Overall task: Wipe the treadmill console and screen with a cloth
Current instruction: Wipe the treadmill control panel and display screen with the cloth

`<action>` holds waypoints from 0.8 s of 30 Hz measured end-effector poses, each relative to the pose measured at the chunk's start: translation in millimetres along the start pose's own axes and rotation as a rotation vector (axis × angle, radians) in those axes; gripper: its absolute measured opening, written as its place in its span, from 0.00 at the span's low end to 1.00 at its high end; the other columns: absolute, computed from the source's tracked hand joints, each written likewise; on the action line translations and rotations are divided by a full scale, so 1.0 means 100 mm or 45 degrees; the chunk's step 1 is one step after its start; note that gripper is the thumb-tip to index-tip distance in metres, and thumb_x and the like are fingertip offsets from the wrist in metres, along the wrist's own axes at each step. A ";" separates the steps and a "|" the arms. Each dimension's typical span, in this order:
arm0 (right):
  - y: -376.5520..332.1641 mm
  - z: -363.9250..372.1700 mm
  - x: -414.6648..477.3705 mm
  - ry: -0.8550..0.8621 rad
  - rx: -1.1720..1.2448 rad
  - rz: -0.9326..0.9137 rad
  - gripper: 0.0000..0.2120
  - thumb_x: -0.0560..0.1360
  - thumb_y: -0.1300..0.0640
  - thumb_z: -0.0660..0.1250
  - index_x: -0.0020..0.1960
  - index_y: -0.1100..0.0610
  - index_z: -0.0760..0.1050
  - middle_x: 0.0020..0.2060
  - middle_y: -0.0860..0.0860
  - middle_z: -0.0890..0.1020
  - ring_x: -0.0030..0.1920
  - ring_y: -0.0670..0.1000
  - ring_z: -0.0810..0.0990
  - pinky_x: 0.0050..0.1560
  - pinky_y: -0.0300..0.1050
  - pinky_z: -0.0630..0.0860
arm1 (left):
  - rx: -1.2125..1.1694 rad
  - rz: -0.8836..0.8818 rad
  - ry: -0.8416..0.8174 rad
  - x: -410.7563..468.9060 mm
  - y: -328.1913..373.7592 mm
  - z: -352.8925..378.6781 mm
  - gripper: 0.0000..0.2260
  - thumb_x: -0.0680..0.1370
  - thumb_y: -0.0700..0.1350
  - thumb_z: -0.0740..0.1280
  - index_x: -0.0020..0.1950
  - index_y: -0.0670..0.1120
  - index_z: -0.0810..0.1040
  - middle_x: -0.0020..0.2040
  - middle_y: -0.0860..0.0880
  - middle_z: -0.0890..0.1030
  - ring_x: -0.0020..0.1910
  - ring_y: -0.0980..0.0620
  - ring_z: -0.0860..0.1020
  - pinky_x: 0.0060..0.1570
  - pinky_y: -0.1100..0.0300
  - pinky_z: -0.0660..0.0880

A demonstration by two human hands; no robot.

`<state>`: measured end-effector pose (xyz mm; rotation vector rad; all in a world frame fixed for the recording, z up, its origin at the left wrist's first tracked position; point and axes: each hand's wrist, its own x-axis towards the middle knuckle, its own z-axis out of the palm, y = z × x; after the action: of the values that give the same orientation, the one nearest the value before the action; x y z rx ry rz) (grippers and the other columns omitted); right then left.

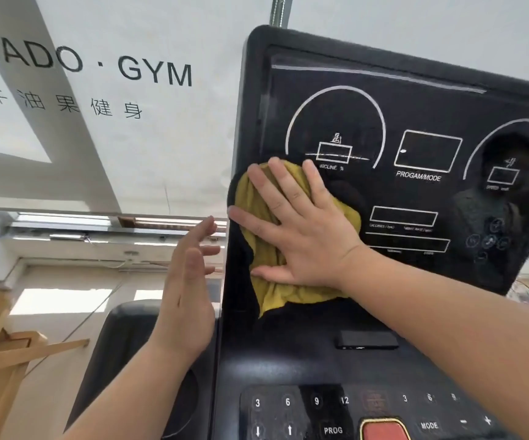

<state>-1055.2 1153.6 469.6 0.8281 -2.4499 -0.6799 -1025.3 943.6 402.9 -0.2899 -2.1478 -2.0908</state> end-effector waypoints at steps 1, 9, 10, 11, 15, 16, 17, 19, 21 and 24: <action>-0.08 0.05 -0.07 -0.009 0.006 -0.025 0.43 0.77 0.26 0.55 0.84 0.45 0.49 0.82 0.61 0.43 0.82 0.65 0.41 0.79 0.70 0.38 | 0.022 0.015 -0.007 -0.03 -0.01 0.01 0.38 0.75 0.76 0.45 0.75 0.56 0.69 0.71 0.58 0.74 0.66 0.52 0.75 0.64 0.41 0.73; 0.19 0.02 -0.07 0.032 -0.019 -0.201 0.41 0.78 0.28 0.56 0.84 0.44 0.50 0.83 0.58 0.45 0.83 0.61 0.44 0.81 0.65 0.39 | 0.166 0.215 -0.066 0.20 0.21 0.10 0.33 0.80 0.70 0.44 0.76 0.55 0.69 0.71 0.59 0.73 0.70 0.49 0.73 0.63 0.39 0.74; 0.33 -0.03 -0.01 0.051 -0.040 -0.177 0.41 0.78 0.27 0.56 0.84 0.45 0.50 0.83 0.58 0.46 0.83 0.61 0.45 0.81 0.64 0.40 | 0.166 0.221 -0.056 0.22 0.24 0.11 0.32 0.81 0.70 0.44 0.75 0.55 0.70 0.69 0.60 0.74 0.69 0.50 0.74 0.62 0.40 0.75; 0.49 -0.10 0.05 0.071 -0.070 -0.130 0.41 0.78 0.27 0.55 0.84 0.45 0.50 0.83 0.58 0.47 0.83 0.62 0.46 0.81 0.65 0.42 | 0.160 0.212 -0.041 0.24 0.26 0.11 0.32 0.81 0.70 0.44 0.75 0.55 0.71 0.69 0.60 0.75 0.69 0.51 0.74 0.61 0.41 0.76; 1.14 -0.39 0.32 0.130 -0.154 0.032 0.42 0.78 0.25 0.53 0.84 0.46 0.51 0.83 0.61 0.52 0.82 0.65 0.50 0.80 0.68 0.48 | 0.178 0.217 -0.034 0.21 0.28 0.12 0.30 0.82 0.68 0.44 0.75 0.56 0.71 0.68 0.65 0.74 0.71 0.51 0.72 0.65 0.39 0.73; 1.22 -0.43 0.36 0.132 -0.168 0.046 0.42 0.78 0.25 0.53 0.84 0.46 0.51 0.83 0.62 0.53 0.82 0.65 0.50 0.80 0.68 0.49 | 0.179 0.217 -0.038 0.20 0.28 0.13 0.29 0.82 0.67 0.44 0.75 0.56 0.70 0.68 0.66 0.73 0.72 0.52 0.71 0.66 0.39 0.72; 1.26 -0.46 0.38 0.129 -0.179 0.062 0.42 0.78 0.25 0.53 0.84 0.46 0.51 0.82 0.62 0.53 0.82 0.66 0.50 0.80 0.69 0.49 | 0.176 0.209 -0.043 0.19 0.29 0.14 0.28 0.82 0.66 0.45 0.75 0.56 0.70 0.68 0.68 0.72 0.72 0.52 0.70 0.68 0.39 0.71; 1.20 -0.45 0.38 0.125 -0.173 0.121 0.43 0.77 0.25 0.53 0.84 0.46 0.51 0.82 0.63 0.52 0.82 0.67 0.50 0.80 0.69 0.48 | 0.188 0.189 -0.042 0.16 0.30 0.17 0.30 0.82 0.67 0.44 0.76 0.56 0.69 0.68 0.69 0.71 0.73 0.51 0.69 0.69 0.39 0.70; 1.00 -0.39 0.33 0.118 -0.139 0.186 0.44 0.77 0.23 0.52 0.84 0.46 0.50 0.82 0.64 0.51 0.82 0.68 0.49 0.79 0.70 0.47 | 0.221 0.191 -0.026 0.14 0.28 0.19 0.32 0.81 0.69 0.43 0.78 0.54 0.67 0.69 0.68 0.69 0.74 0.50 0.68 0.70 0.39 0.69; 0.64 -0.24 0.17 0.082 -0.099 0.138 0.45 0.76 0.22 0.52 0.84 0.46 0.50 0.82 0.64 0.51 0.82 0.68 0.48 0.79 0.70 0.47 | 0.240 0.212 0.008 0.08 0.23 0.23 0.33 0.81 0.69 0.42 0.79 0.53 0.65 0.72 0.63 0.69 0.75 0.48 0.68 0.69 0.38 0.69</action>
<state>-1080.7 1180.1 529.2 0.6722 -2.3755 -0.6926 -1027.1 967.1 425.9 -0.4239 -2.2129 -1.7848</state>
